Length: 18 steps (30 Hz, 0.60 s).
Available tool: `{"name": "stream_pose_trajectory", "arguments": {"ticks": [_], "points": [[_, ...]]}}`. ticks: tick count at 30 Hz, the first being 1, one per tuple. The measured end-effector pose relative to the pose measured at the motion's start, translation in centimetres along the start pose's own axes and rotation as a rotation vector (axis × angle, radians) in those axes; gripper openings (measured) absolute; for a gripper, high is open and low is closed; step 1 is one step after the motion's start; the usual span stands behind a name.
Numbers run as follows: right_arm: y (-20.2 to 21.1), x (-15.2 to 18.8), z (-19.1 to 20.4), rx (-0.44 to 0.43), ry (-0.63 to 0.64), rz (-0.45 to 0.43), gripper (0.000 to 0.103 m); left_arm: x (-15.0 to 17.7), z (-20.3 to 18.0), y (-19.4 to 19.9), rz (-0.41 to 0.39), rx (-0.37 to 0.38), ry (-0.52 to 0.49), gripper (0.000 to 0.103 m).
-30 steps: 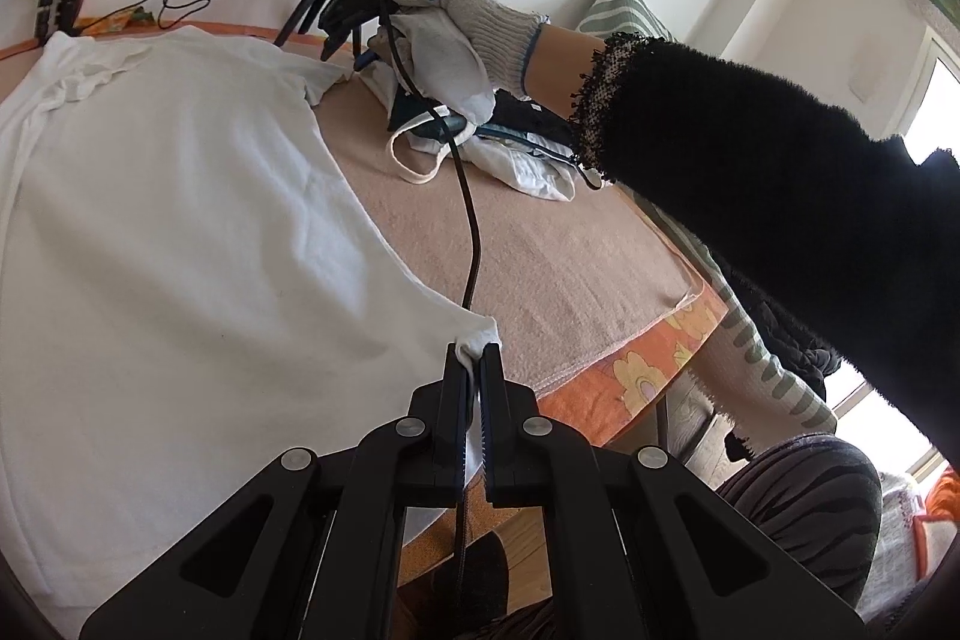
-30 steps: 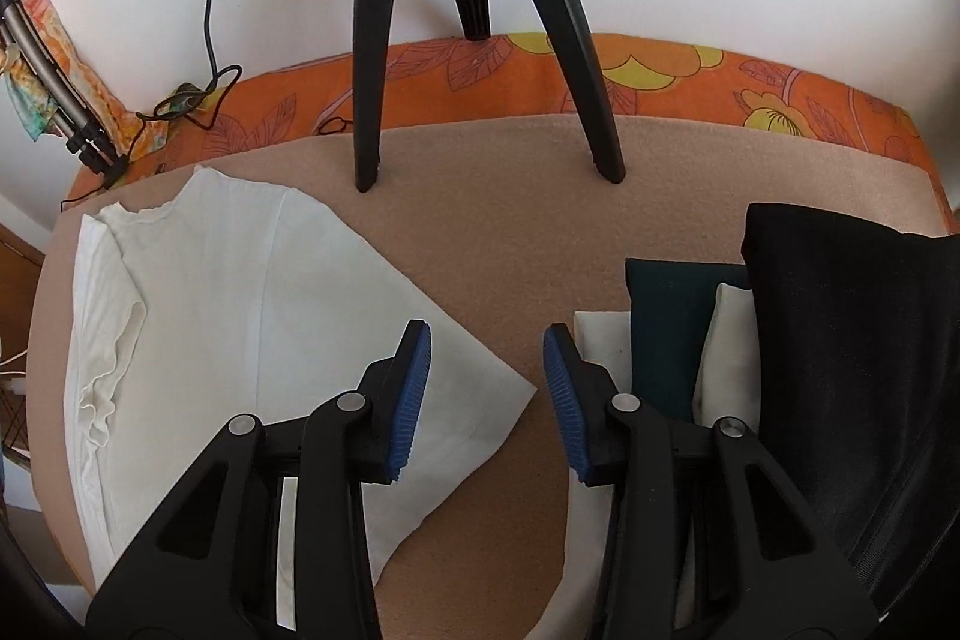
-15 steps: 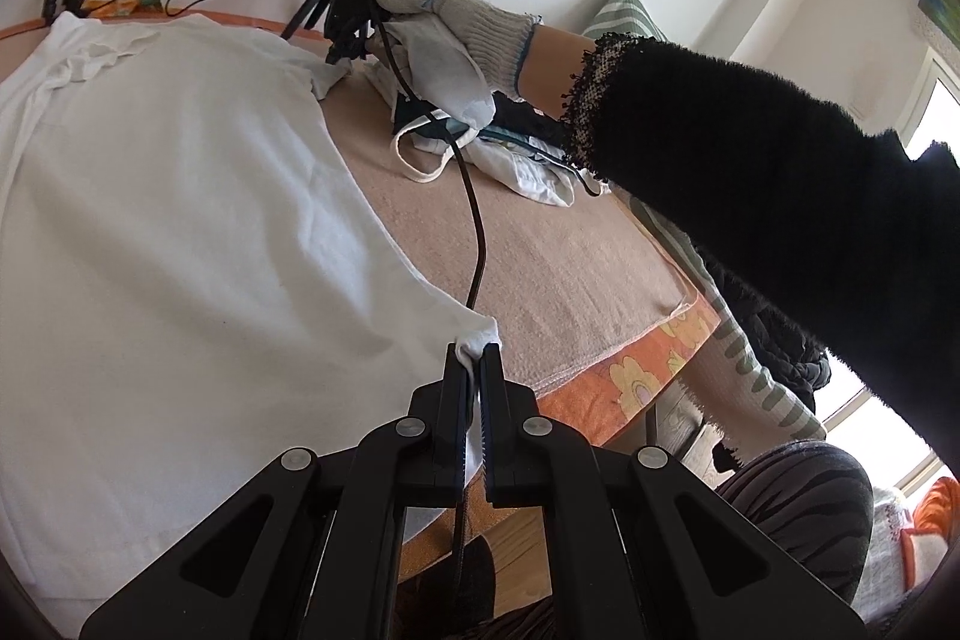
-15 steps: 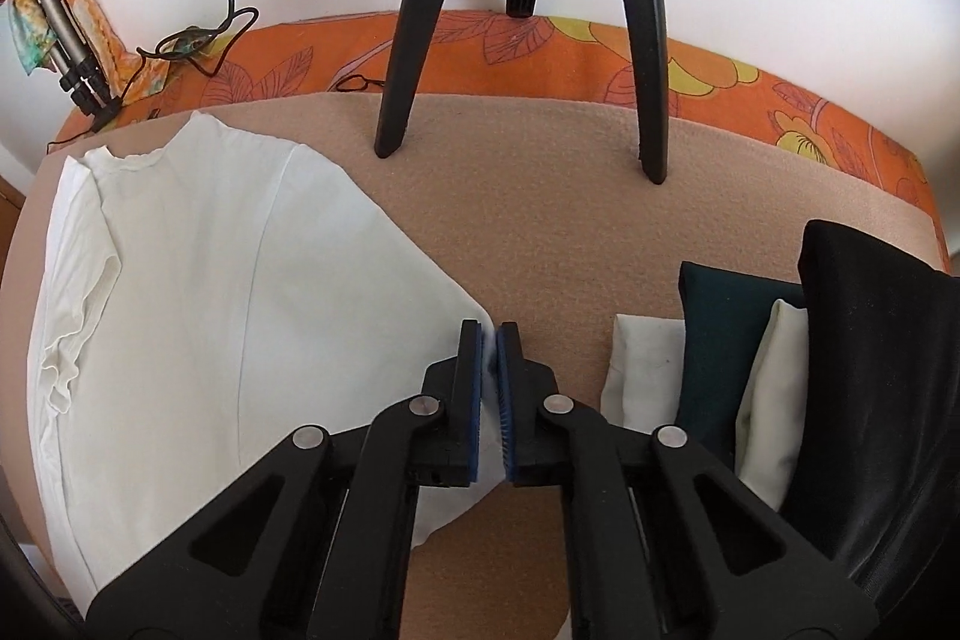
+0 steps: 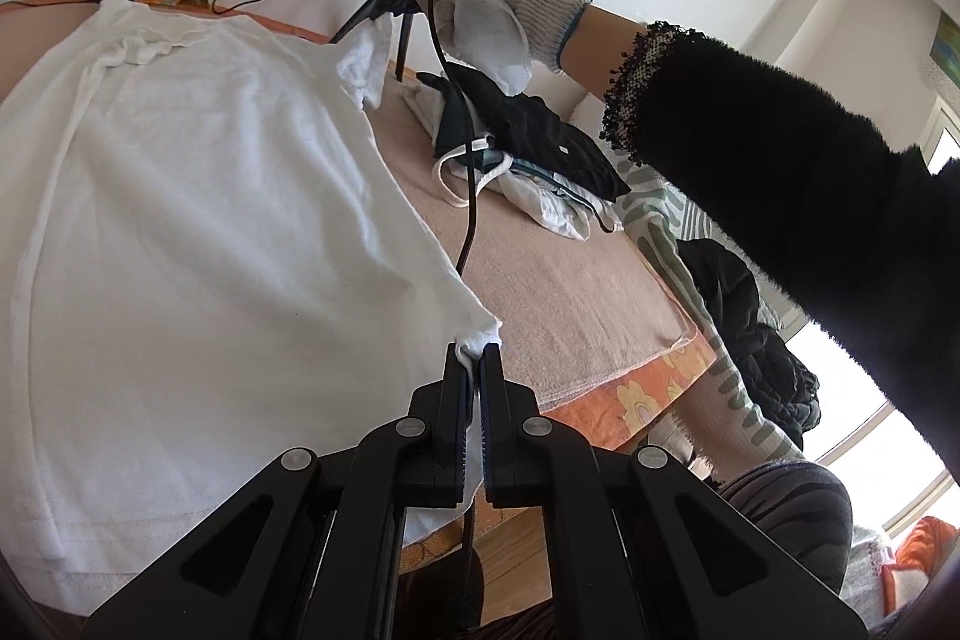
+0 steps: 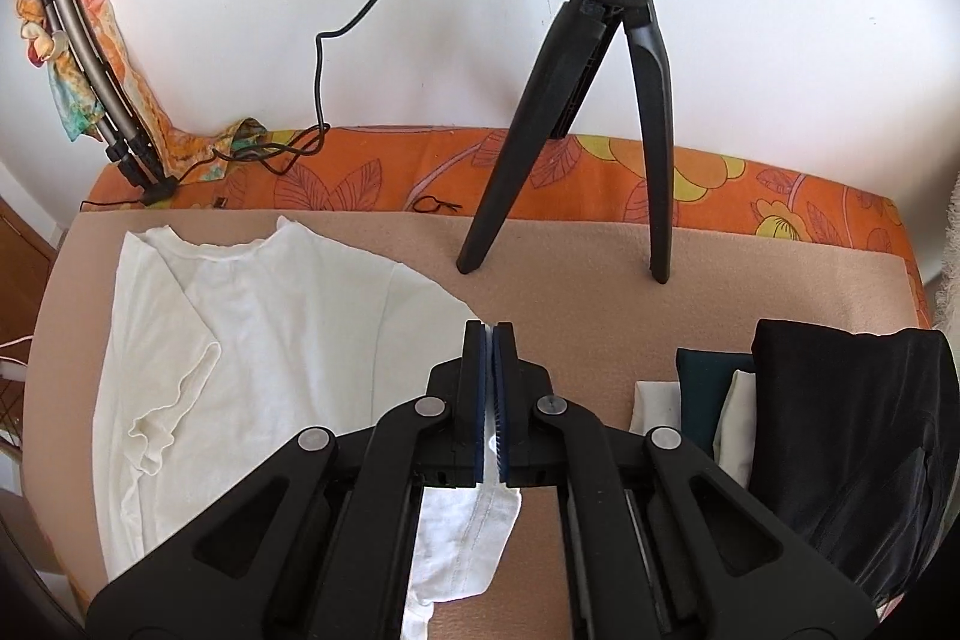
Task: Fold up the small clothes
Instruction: 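Fold the second side lengthwise over the center with the right gripper, then release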
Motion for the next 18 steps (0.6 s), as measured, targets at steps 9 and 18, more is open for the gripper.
{"name": "stream_pose_trajectory", "arguments": {"ticks": [9, 18], "points": [[1.4, -1.9, 3.9, 0.045, 0.033, -0.006, 0.003, -0.3, 1.3, 1.7, -0.044, -0.002, 0.049, 0.002], [3.2, -4.4, 11.5, 0.058, 0.117, -0.049, 0.003, -0.4, 4.5, 5.0, -0.099, -0.051, 0.142, 0.002]]}}
Point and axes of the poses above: each gripper's, at about its wrist camera, not at the fingertips, and y roughly against the way its jaws point, z to its left, x to its underside, the point moved 9 cm from there along -y, roughly the way its jaws point, and after that the axes turned 8 degrees about y, right-handed, at the moved point
